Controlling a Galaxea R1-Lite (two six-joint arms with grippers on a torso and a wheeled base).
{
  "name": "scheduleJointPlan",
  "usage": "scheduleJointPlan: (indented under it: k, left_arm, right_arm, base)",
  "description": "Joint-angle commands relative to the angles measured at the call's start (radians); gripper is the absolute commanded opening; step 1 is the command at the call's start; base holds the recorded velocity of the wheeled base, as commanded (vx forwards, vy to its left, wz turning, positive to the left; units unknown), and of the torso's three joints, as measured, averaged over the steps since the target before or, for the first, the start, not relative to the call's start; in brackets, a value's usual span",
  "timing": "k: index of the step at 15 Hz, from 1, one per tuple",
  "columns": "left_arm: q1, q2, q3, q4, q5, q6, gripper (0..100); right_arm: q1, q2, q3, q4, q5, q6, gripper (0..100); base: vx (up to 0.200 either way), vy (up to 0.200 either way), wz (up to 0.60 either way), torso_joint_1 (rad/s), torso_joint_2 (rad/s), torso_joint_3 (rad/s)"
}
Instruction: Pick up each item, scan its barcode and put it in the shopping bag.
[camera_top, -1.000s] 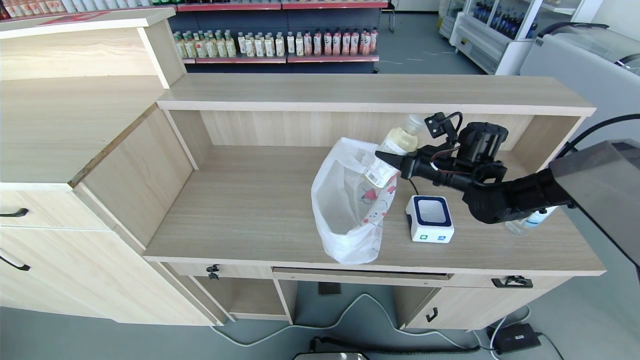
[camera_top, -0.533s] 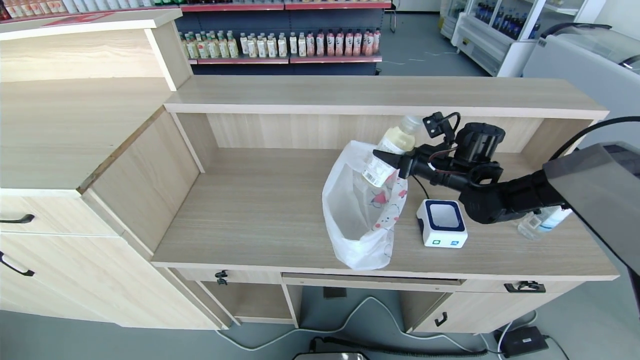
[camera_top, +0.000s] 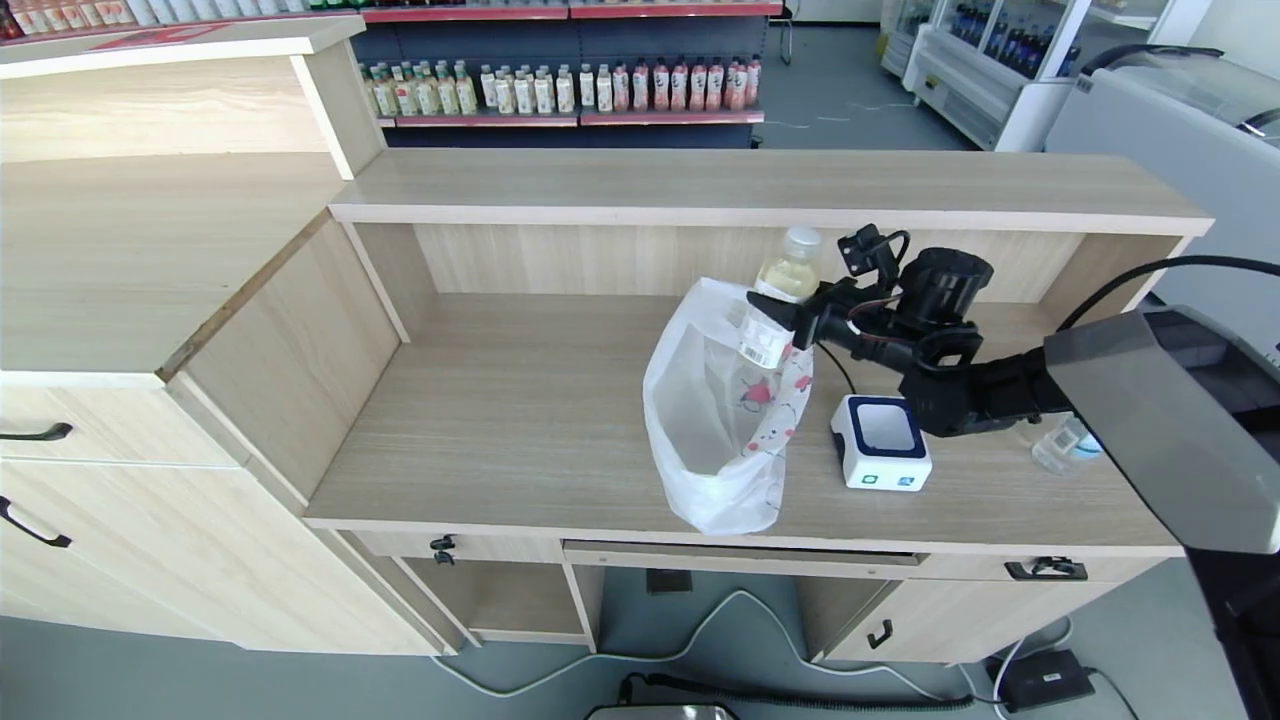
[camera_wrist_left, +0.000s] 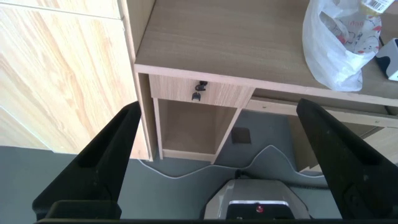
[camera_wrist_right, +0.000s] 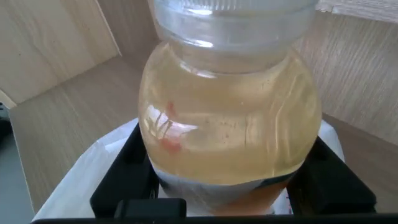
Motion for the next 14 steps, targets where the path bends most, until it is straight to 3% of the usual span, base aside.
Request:
scheduleJointPlan:
  k: [1, 7, 14]
  left_arm:
    - [0.0, 0.0, 0.0, 0.0, 0.0, 0.0, 100]
    - [0.0, 0.0, 0.0, -0.001, 0.0, 0.0, 100]
    - [0.0, 0.0, 0.0, -0.001, 0.0, 0.0, 100]
  right_arm:
    - [-0.028, 0.088, -0.051, -0.002, 0.015, -0.006, 0]
    - [-0.014, 0.225, -0.217, -0.003, 0.108, -0.009, 0]
    - [-0.011, 0.311, -0.257, -0.029, 0.13, -0.055, 0]
  base:
    - [0.0, 0.0, 0.0, 0.0, 0.0, 0.0]
    - [0.0, 0.0, 0.0, 0.0, 0.0, 0.0]
    - [0.0, 0.0, 0.0, 0.0, 0.0, 0.0]
